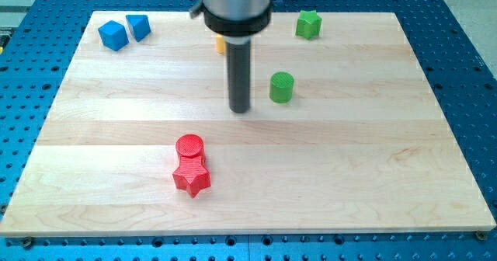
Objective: Place the green circle into the green star
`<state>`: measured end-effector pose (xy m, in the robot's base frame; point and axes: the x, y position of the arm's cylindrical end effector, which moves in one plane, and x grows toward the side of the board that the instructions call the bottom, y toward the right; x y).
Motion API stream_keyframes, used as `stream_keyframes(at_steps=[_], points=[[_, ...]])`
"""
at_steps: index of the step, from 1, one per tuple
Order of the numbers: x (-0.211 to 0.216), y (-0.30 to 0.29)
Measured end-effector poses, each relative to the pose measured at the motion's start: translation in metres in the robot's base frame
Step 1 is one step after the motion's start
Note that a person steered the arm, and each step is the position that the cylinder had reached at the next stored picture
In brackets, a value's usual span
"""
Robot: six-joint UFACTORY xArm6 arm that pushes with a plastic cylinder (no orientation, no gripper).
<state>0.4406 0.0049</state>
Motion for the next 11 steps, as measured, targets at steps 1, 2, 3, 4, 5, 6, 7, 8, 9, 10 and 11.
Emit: stream_keyframes(at_steps=[1, 2, 3, 4, 5, 6, 7, 8, 9, 10, 11], points=[[-0.021, 0.027], [-0.036, 0.092], [-0.045, 0.117], [-0.087, 0.102], [-0.116, 0.105], [-0.08, 0.1], [-0.115, 0.08], [-0.141, 0.085], [-0.129, 0.049], [-0.154, 0.062], [-0.156, 0.095]])
